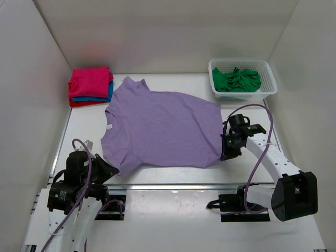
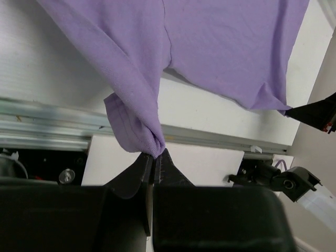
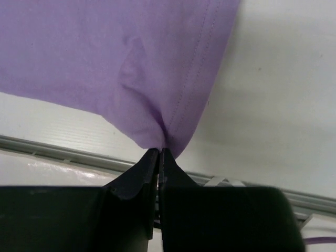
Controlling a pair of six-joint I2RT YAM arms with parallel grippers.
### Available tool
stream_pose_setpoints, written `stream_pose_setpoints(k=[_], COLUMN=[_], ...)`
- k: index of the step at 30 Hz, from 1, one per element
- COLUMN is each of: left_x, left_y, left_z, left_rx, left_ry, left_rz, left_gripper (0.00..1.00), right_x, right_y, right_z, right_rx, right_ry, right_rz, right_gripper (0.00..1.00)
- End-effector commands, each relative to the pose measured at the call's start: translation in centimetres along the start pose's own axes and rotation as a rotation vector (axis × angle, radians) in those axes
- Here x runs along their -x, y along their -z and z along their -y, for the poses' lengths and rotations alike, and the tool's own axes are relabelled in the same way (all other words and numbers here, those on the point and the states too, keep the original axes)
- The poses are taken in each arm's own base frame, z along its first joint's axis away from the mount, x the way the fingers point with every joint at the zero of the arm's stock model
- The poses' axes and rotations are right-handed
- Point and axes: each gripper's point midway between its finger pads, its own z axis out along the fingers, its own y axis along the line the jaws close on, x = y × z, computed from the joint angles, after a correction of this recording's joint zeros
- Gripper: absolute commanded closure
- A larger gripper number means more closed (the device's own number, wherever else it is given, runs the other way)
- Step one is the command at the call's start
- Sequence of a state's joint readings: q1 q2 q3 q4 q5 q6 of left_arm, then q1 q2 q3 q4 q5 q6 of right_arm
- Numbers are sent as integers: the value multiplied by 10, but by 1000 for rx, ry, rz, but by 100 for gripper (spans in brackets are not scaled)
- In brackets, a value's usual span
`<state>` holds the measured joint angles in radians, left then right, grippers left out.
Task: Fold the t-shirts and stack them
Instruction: Flatten out the tshirt
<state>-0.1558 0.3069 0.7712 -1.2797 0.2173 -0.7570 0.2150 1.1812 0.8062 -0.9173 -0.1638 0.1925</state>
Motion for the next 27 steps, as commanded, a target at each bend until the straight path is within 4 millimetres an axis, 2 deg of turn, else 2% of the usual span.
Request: stream_pose_setpoints(k=[1, 4, 7, 11, 13, 14, 17, 19, 21, 24, 26, 27], left_x=[-11, -12, -3, 25, 41, 53, 73, 83, 91, 109, 123, 132], left_y=[13, 16, 12, 1, -2, 0, 2, 7, 8, 5, 5, 9], left_z=[-4, 1, 1, 11, 20, 27, 31, 38, 48, 62, 74, 83], left_rx=[22, 9, 31, 29, 33, 35, 68, 55, 33, 4, -18, -39], left_ry=[43, 38, 15, -23, -44, -50, -89, -100, -102, -100, -97, -95], left_rz=[-27, -47, -28, 48, 77, 104, 154, 187, 209, 255, 298, 328], left_gripper=[100, 100, 100, 100, 100, 100, 100, 100, 100, 100, 100, 100], right_x=[4, -3, -7, -14, -19, -22, -23, -17, -5, 37, 105, 150], right_y=[13, 16, 16, 9, 9, 8, 7, 12, 19, 30, 33, 46], right_z=[3, 5, 6, 9, 4, 5, 9, 3, -2, 11, 20, 20], right_rx=[-17, -20, -9, 5, 13, 9, -3, 80, 109, 9, -26, -48], right_ry=[-85, -89, -90, -83, -19, 9, 12, -3, -1, 16, 13, 30], right_rz=[1, -32, -48, -105, -159, -177, -198, -177, -137, -55, 46, 136], right_gripper=[100, 100, 100, 100, 100, 100, 100, 100, 100, 100, 100, 100])
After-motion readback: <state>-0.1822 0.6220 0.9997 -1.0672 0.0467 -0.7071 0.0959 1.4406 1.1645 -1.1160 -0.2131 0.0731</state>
